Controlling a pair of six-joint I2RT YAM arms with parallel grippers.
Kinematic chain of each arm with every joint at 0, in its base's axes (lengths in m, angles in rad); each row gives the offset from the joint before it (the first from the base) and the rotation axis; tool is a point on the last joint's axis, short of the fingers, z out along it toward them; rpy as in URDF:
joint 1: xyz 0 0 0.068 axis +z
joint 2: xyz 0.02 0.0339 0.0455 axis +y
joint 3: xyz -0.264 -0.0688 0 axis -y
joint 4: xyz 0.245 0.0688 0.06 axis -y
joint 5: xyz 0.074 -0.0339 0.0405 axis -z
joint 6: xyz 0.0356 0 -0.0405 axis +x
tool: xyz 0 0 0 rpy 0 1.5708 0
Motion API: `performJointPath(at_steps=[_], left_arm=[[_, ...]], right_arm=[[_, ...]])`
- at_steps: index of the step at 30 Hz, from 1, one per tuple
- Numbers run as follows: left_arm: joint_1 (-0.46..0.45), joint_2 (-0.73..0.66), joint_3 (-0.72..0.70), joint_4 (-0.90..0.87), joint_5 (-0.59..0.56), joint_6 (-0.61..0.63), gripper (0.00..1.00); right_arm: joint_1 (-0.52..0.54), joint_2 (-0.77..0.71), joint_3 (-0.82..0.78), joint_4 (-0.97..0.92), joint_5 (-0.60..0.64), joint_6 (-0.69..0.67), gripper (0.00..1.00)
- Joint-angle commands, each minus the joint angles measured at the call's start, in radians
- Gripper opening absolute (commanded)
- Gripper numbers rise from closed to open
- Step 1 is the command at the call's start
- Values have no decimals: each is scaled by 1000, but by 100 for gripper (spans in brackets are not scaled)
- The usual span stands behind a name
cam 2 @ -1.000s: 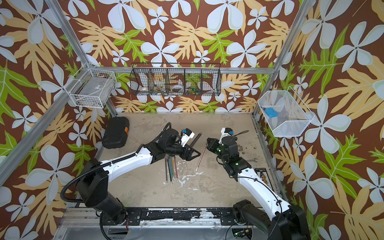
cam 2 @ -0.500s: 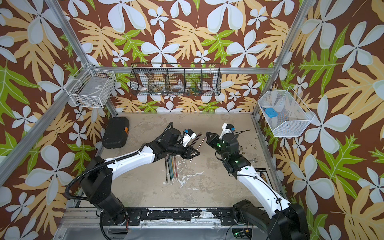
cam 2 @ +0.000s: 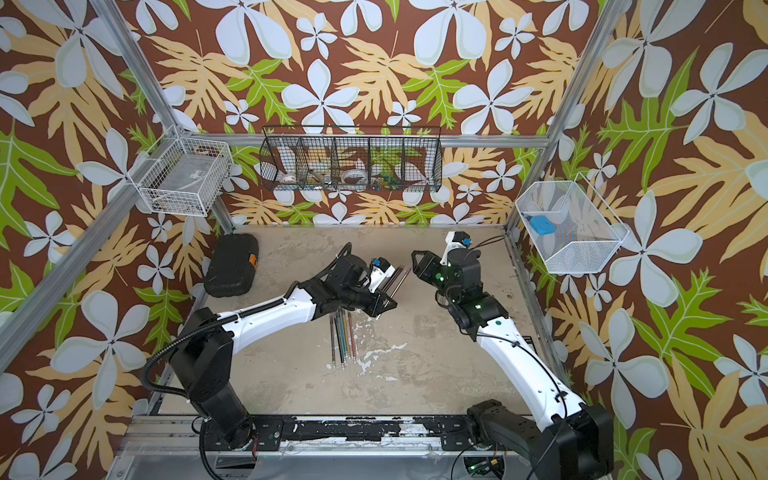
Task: Remove the protective cover of the pencils
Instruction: Remove the protective sleeve from the pencil.
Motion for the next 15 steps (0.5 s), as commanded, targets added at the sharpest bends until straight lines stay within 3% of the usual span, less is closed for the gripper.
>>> performJointPath(at_steps=[1, 3, 6, 10, 15], left_arm=[[-2, 19, 30, -94, -57, 46, 0], [-11, 29, 43, -112, -71, 60, 0], [-32, 39, 55, -128, -84, 77, 0], [-50, 47, 61, -134, -77, 85, 0], [-59, 43, 60, -132, -67, 89, 0]], right_arm=[[-89, 3, -8, -95, -217, -148, 56], [-167, -4, -51, -48, -391, -145, 55], [-216, -5, -82, -19, -528, -166, 53], [-215, 24, -79, -30, -622, -192, 51], [-215, 48, -118, -31, -596, -155, 40]])
